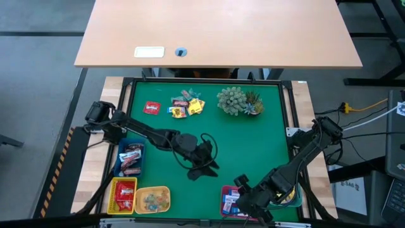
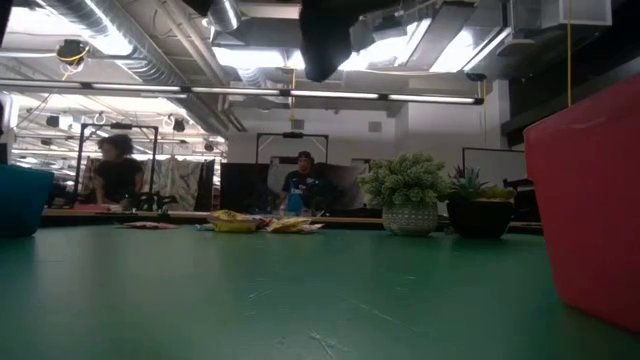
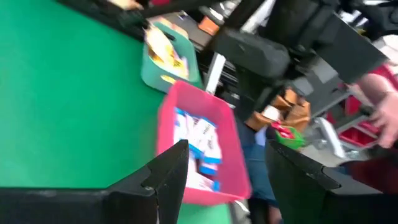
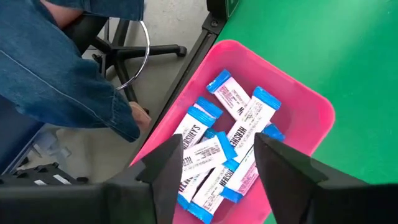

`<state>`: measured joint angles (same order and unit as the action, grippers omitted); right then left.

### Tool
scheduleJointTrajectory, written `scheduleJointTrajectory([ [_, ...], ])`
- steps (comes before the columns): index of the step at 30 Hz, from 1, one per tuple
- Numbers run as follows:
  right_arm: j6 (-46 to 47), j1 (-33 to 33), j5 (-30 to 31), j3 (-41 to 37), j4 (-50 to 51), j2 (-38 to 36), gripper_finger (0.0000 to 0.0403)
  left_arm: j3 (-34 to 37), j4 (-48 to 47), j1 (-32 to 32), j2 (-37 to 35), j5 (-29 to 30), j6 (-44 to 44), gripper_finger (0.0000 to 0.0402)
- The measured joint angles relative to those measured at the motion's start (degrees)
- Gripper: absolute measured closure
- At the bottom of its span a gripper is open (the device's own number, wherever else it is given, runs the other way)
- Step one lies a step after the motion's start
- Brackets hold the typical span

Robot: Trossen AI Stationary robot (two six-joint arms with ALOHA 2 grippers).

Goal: Sort candy
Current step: Put the yellow candy into the green bin

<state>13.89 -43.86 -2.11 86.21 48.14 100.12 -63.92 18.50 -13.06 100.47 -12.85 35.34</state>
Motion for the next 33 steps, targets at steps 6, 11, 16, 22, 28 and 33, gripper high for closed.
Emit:
scheduleJointTrajectory([
  [6,0.0,0.0,0.1,0.0,0.0,0.0,0.0201,0.0,-1.1,4.9,0.0,1.1,-7.7,0.0205],
  [11,0.0,0.0,0.1,0.0,0.0,0.0,0.02,0.0,-14.0,10.5,0.0,8.6,-16.3,0.0205],
  [16,0.0,0.0,0.1,0.0,0.0,0.0,0.02,0.0,-32.8,15.9,0.0,21.4,-21.3,0.0205],
  [22,-0.6,0.0,0.2,0.0,0.0,0.0,0.02,0.0,-47.3,20.3,0.0,33.5,-24.6,0.0205],
  [28,-0.6,0.0,0.2,0.0,0.0,0.0,0.02,0.0,-51.1,23.4,0.0,39.4,-26.9,0.0205],
  [33,-0.6,0.0,0.2,0.0,0.0,0.0,0.02,0.0,-51.1,25.4,0.0,38.8,-28.5,0.0205],
])
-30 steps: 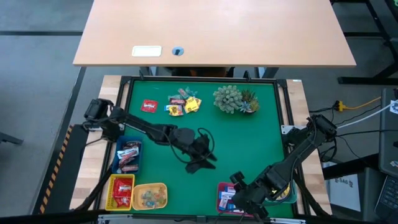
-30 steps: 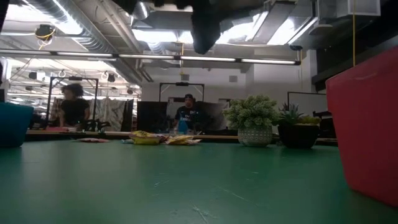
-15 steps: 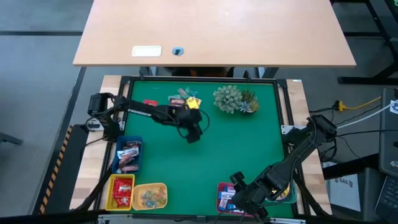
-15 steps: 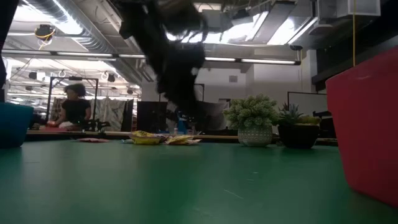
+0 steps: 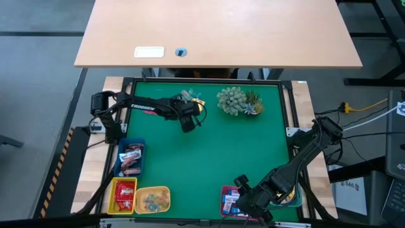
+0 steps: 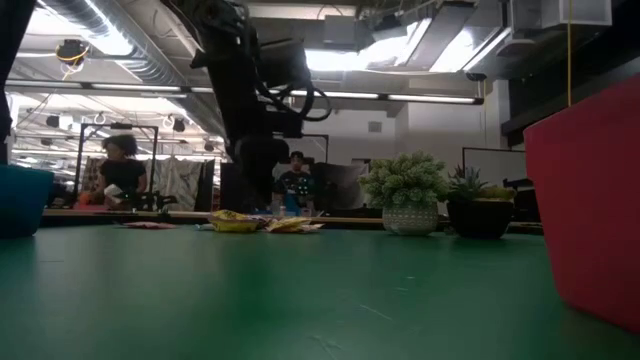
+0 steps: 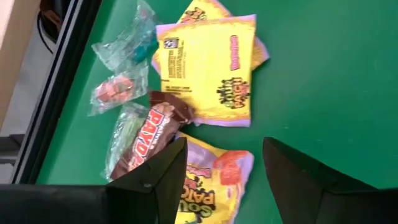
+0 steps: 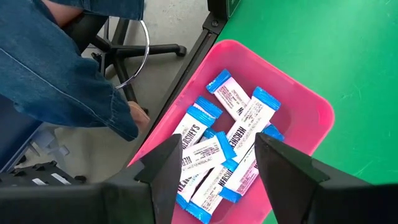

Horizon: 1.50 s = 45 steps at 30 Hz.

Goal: Sort candy
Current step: Put the yellow candy into the green bin

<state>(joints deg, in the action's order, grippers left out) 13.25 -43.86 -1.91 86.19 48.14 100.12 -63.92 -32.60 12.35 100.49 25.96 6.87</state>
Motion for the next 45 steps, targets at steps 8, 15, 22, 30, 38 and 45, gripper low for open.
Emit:
scheduleJointTrajectory([
  [8,0.0,0.0,0.0,0.0,0.0,0.0,0.02,0.1,-0.6,1.4,1.3,-3.5,-0.9,0.0205],
  [15,0.0,0.0,0.0,0.0,-0.3,0.0,0.02,0.1,-1.5,2.6,4.7,-2.8,-1.6,0.0205],
  [22,0.0,0.0,0.0,0.0,-0.2,0.0,0.02,0.1,-1.4,4.3,6.9,-0.8,-1.5,0.0207],
  [30,0.0,0.0,0.0,0.0,-0.2,0.0,0.02,-0.1,-1.4,5.1,8.0,-2.7,-1.4,0.0259],
  [38,0.0,0.0,0.0,0.0,-0.2,0.0,0.0201,0.0,-1.3,4.0,8.1,-5.1,2.2,0.0351],
  [45,0.0,0.0,0.0,0.0,0.0,0.0,0.0201,0.0,-1.0,0.9,8.1,-5.7,6.5,0.0395],
])
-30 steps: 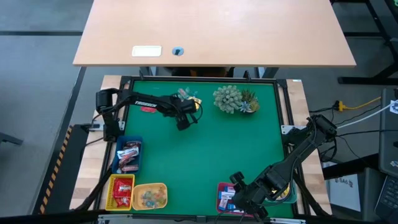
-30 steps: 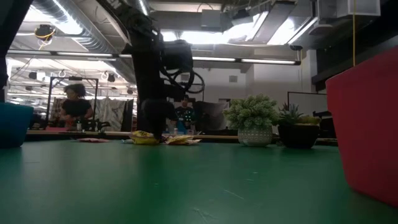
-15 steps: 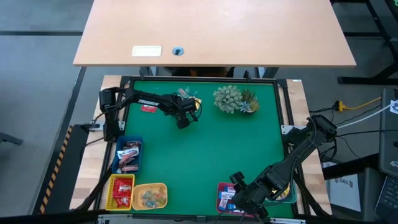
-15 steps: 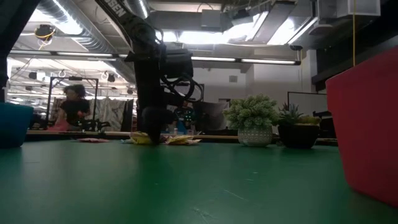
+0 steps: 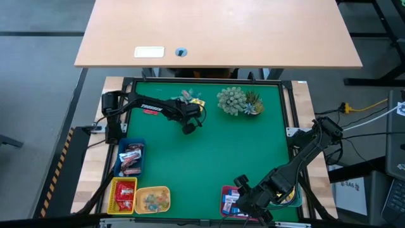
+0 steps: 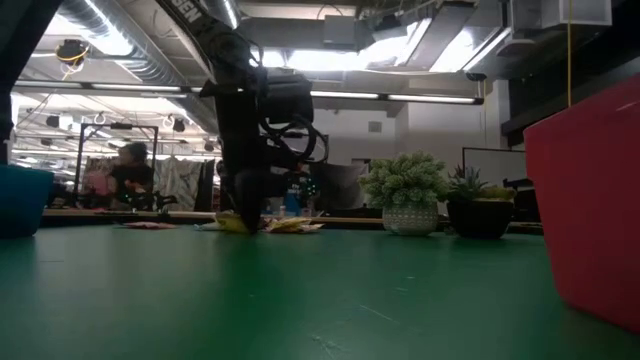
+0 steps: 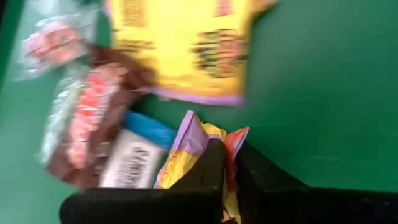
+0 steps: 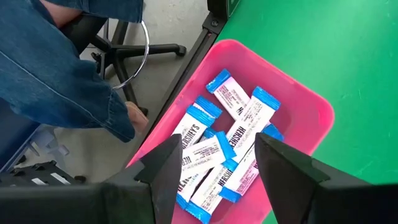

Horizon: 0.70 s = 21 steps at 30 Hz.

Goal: Sort candy
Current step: Put the yellow candy into the green bin

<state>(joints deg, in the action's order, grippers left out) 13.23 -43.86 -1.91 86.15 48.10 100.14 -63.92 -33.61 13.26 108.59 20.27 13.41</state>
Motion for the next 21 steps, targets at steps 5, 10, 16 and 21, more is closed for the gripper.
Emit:
scheduleJointTrajectory([
  [5,0.0,0.0,0.2,0.2,1.1,-0.1,0.0201,0.2,1.0,-3.6,-2.1,-6.9,1.0,0.0399],
  [10,0.0,0.0,6.5,2.9,6.7,-0.3,0.0201,0.3,4.5,-8.0,-5.5,-15.4,6.2,0.04],
  [16,-0.1,0.0,23.1,4.5,10.7,-0.3,0.0201,0.2,14.5,-14.9,-8.1,-24.3,10.3,0.04],
  [21,-0.3,0.0,33.3,4.5,10.9,-0.3,0.0201,0.2,29.3,-20.9,-8.7,-33.1,10.2,0.04],
])
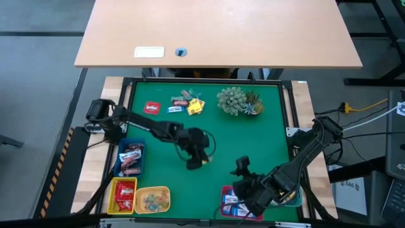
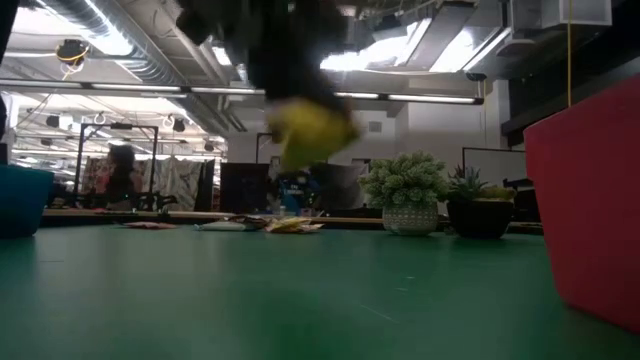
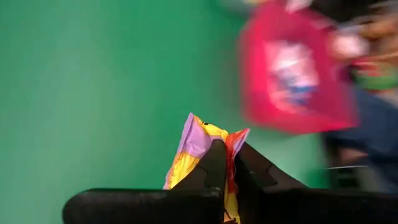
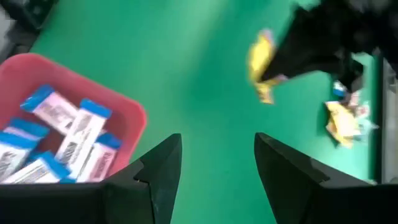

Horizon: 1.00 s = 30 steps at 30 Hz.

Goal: Sort candy
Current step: Put the yellow candy into the green bin

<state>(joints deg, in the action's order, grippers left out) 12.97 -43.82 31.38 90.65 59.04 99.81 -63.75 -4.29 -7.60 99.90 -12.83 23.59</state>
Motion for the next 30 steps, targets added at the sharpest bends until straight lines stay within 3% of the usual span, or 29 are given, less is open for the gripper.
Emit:
scheduleJointTrajectory([
  [5,-0.7,0.1,1.6,0.0,-1.6,0.0,0.0201,0.0,13.7,-5.5,-0.1,-1.8,-0.2,0.04],
  [10,-7.3,0.1,2.2,0.0,-9.0,0.0,0.0201,-0.1,21.8,-8.8,-0.1,-1.4,-0.2,0.04],
  [19,-20.7,1.1,3.9,0.0,-19.9,0.0,0.0201,-0.1,24.0,-11.7,-0.1,1.7,-0.2,0.04],
  [30,-21.0,5.0,-3.4,0.0,-20.2,0.1,0.0207,-0.1,26.0,-13.9,-0.1,3.1,-5.2,0.04],
])
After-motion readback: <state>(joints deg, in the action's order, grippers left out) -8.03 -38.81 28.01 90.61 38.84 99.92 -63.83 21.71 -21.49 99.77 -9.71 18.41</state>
